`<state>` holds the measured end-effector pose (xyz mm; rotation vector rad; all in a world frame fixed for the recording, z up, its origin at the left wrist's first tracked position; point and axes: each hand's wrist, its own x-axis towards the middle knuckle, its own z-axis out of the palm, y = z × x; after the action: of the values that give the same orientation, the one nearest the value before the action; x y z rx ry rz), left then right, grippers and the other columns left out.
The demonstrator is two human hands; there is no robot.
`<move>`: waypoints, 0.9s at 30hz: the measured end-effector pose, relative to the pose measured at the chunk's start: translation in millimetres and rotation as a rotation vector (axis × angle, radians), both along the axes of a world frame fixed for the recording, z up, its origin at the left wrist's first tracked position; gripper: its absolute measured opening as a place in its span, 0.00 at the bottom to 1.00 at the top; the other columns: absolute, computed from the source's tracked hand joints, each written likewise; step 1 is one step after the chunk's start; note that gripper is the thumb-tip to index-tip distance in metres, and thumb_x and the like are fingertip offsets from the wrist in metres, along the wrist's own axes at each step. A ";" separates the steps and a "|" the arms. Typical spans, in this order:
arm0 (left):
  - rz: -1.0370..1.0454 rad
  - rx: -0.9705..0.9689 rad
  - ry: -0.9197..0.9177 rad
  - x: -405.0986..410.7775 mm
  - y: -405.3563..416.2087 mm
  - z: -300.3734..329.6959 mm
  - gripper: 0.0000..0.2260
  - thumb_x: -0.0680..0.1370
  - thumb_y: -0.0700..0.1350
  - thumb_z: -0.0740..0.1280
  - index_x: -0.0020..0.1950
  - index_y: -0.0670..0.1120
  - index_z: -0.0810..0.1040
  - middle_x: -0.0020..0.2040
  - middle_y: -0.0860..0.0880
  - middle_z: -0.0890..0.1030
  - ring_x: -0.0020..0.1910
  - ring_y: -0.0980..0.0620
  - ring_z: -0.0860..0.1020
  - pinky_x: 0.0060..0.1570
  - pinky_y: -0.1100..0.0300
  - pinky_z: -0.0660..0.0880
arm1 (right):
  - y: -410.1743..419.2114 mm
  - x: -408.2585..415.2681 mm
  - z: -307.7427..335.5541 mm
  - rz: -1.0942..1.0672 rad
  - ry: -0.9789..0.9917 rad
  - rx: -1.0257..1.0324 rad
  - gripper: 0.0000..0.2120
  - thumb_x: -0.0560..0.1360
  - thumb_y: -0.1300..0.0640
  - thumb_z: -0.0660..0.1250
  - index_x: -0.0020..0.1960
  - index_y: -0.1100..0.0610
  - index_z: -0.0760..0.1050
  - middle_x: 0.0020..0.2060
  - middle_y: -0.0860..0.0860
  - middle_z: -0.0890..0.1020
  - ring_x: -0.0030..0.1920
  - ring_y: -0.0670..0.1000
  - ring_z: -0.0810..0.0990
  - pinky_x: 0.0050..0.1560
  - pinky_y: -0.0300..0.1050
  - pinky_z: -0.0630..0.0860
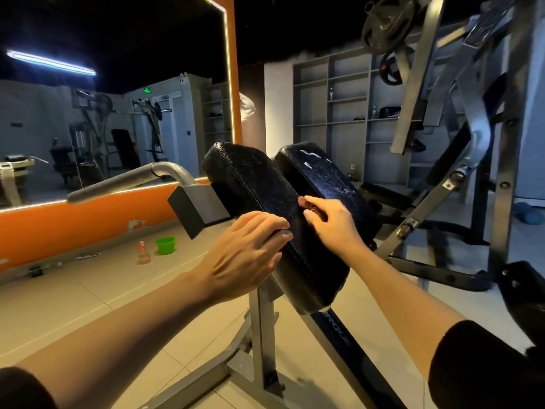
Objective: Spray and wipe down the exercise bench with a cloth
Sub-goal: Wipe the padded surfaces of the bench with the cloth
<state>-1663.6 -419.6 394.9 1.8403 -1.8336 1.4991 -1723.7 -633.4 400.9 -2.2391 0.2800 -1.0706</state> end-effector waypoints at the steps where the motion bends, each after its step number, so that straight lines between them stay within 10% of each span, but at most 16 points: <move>1: 0.002 0.002 0.002 0.7 0.4 -0.7 0.16 0.73 0.47 0.70 0.59 0.43 0.79 0.57 0.43 0.79 0.56 0.46 0.77 0.59 0.53 0.73 | -2.2 1.9 -5.9 0.000 0.041 0.019 0.18 0.79 0.57 0.65 0.68 0.49 0.74 0.58 0.52 0.75 0.59 0.49 0.72 0.61 0.39 0.64; 6: 0.018 0.016 0.010 1.3 5.4 -6.0 0.17 0.71 0.44 0.75 0.58 0.43 0.81 0.57 0.42 0.80 0.55 0.45 0.79 0.58 0.53 0.74 | -25.8 -5.8 -18.4 -0.362 0.100 0.169 0.14 0.77 0.58 0.65 0.63 0.54 0.78 0.58 0.59 0.80 0.58 0.60 0.76 0.56 0.47 0.71; 12: 0.034 0.023 0.015 -1.5 2.9 -5.5 0.19 0.70 0.44 0.75 0.59 0.42 0.80 0.56 0.42 0.80 0.55 0.45 0.79 0.58 0.54 0.74 | -5.9 0.7 -3.0 -0.113 0.025 0.090 0.15 0.79 0.55 0.65 0.65 0.53 0.75 0.58 0.57 0.77 0.59 0.56 0.75 0.58 0.46 0.70; 17: 0.069 0.036 0.050 -0.8 13.0 -4.8 0.21 0.68 0.42 0.78 0.60 0.42 0.81 0.57 0.42 0.80 0.55 0.45 0.79 0.57 0.53 0.74 | -25.0 -13.9 -19.2 -0.320 0.201 0.194 0.13 0.78 0.55 0.64 0.62 0.54 0.78 0.57 0.58 0.81 0.58 0.59 0.77 0.55 0.46 0.72; 22: 0.057 0.057 0.087 -12.9 9.7 7.2 0.17 0.69 0.42 0.76 0.57 0.43 0.82 0.58 0.42 0.79 0.57 0.44 0.77 0.58 0.52 0.73 | -18.0 -37.0 16.2 -0.184 -0.075 0.285 0.21 0.79 0.56 0.66 0.70 0.54 0.68 0.59 0.54 0.75 0.57 0.55 0.74 0.53 0.46 0.70; 27: -0.029 -0.036 0.241 -48.1 -27.8 13.0 0.11 0.74 0.39 0.72 0.56 0.42 0.81 0.57 0.42 0.79 0.55 0.43 0.78 0.55 0.52 0.75 | -15.2 -56.1 50.7 -0.015 -0.248 0.575 0.10 0.74 0.62 0.65 0.54 0.54 0.73 0.48 0.53 0.77 0.49 0.55 0.77 0.48 0.48 0.75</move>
<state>-1711.7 -447.4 407.9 1.8757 -1.7029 1.2299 -1779.8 -648.6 451.6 -1.5834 0.4347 -1.0945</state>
